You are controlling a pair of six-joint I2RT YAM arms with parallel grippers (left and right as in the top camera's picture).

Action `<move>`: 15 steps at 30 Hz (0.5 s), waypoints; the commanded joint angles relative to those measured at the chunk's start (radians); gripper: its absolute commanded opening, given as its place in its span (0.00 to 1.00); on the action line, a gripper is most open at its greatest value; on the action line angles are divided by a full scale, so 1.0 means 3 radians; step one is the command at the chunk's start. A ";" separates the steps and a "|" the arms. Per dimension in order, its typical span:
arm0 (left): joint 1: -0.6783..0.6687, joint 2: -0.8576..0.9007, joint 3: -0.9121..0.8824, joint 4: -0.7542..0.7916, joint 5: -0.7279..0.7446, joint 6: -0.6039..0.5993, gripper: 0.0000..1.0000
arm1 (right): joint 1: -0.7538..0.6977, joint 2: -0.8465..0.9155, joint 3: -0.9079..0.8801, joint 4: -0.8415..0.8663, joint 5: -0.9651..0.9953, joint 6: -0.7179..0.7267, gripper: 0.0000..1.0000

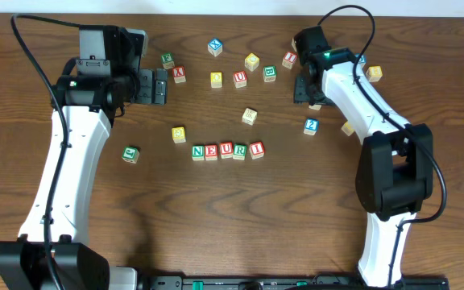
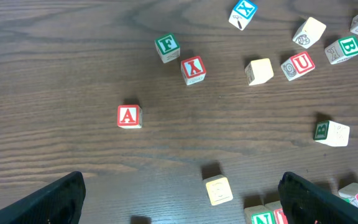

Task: Spell out NEURIPS
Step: 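Move the right gripper up to the blue P block in the cluster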

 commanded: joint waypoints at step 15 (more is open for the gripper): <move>0.0011 -0.0014 0.0085 0.0000 0.0020 0.0036 0.98 | -0.0100 0.0011 0.0051 0.0020 0.0010 0.0106 0.62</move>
